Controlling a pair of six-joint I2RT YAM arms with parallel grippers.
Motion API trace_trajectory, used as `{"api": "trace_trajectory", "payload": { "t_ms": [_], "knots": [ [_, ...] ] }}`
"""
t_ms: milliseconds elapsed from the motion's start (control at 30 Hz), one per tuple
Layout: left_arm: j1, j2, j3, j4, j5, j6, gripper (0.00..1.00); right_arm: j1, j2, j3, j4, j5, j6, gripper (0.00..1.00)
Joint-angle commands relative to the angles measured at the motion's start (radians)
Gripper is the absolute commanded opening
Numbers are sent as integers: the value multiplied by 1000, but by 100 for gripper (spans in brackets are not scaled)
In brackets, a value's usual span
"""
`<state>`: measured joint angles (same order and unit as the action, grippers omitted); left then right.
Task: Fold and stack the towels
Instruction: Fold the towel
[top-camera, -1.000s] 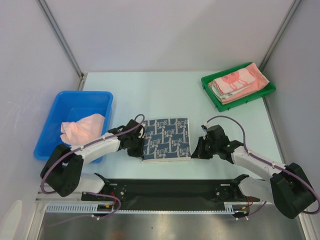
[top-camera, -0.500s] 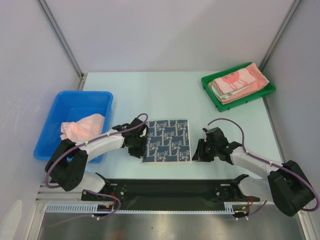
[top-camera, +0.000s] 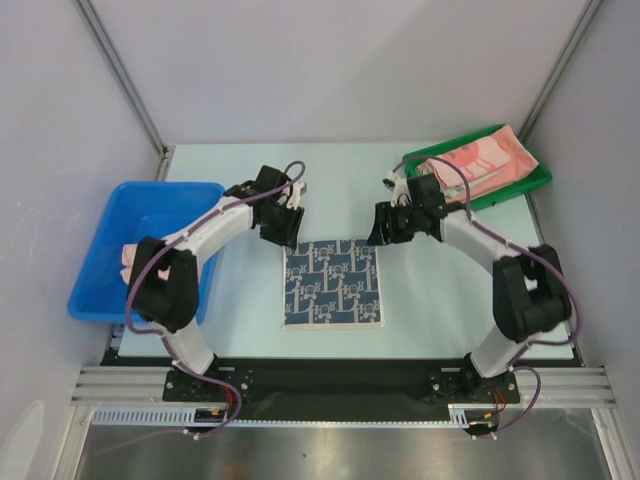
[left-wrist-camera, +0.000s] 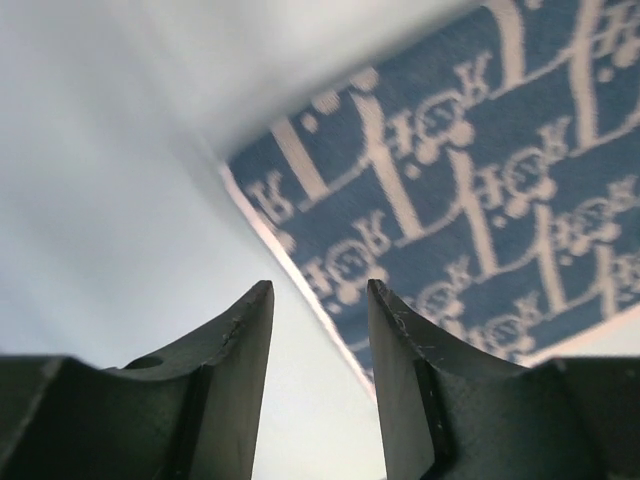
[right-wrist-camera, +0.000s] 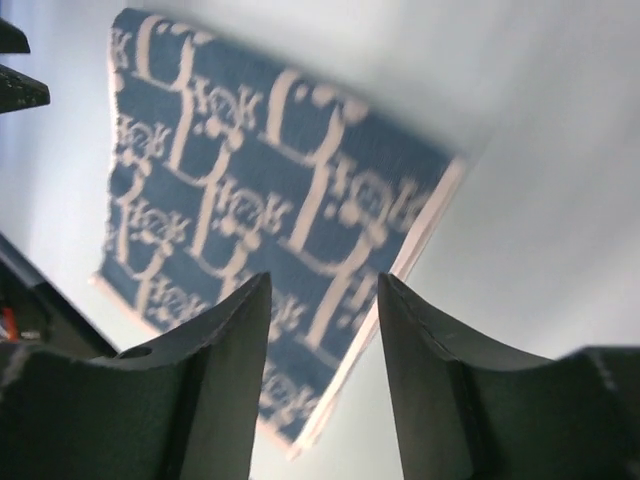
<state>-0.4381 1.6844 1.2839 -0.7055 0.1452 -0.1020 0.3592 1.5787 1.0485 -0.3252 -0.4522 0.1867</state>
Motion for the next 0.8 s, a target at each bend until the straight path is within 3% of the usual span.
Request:
{"api": "trace_trajectory", "payload": {
  "t_ms": [0,133,333,567,767],
  "knots": [
    [18,98,95,-51,51,217,48,-23,165,172,-141,-95,-251,53],
    [76,187,126,-6,151,252,49,-51,309,304,-210,-137,-355,60],
    [118,294,169,28,123,294,48,-103,454,422,-304,-164,-475,61],
    [127,339,218,32,120,343,50,-120,555,487,-322,-270,-562,42],
    [147,374,252,11,206,401,50,-121,572,493,-310,-327,-610,42]
  ]
}}
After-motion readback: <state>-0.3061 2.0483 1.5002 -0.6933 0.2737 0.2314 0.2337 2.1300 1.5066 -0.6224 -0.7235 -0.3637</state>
